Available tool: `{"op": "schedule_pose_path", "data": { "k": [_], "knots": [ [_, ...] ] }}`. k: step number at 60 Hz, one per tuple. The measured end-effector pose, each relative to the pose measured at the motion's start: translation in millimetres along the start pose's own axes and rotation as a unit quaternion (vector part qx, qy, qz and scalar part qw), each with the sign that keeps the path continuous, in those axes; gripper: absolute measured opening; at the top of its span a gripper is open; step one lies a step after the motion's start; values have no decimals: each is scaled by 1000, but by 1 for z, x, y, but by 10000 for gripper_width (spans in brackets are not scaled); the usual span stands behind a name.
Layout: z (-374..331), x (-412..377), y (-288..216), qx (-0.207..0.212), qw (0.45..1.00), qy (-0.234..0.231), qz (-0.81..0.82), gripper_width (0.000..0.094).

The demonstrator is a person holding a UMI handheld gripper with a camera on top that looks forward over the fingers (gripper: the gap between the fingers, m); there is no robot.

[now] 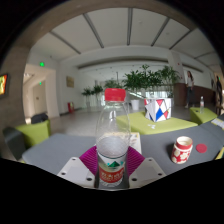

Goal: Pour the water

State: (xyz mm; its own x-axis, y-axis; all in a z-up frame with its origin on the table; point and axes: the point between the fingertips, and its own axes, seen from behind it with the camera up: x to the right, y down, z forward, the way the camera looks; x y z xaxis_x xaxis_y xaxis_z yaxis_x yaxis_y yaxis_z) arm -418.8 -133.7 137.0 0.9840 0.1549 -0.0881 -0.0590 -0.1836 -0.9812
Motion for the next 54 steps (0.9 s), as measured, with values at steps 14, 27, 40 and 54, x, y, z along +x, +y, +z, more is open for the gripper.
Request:
{"op": "schedule_pose_path", "data": {
  "k": [14, 27, 40, 54],
  "knots": [
    [-10, 22, -117, 44, 932, -139, 331, 333],
    [12, 104, -138, 38, 713, -234, 660, 333],
    [23, 144, -81, 12, 573, -210, 792, 328],
    [34, 146, -49, -6, 562, -199, 803, 333]
  ]
}}
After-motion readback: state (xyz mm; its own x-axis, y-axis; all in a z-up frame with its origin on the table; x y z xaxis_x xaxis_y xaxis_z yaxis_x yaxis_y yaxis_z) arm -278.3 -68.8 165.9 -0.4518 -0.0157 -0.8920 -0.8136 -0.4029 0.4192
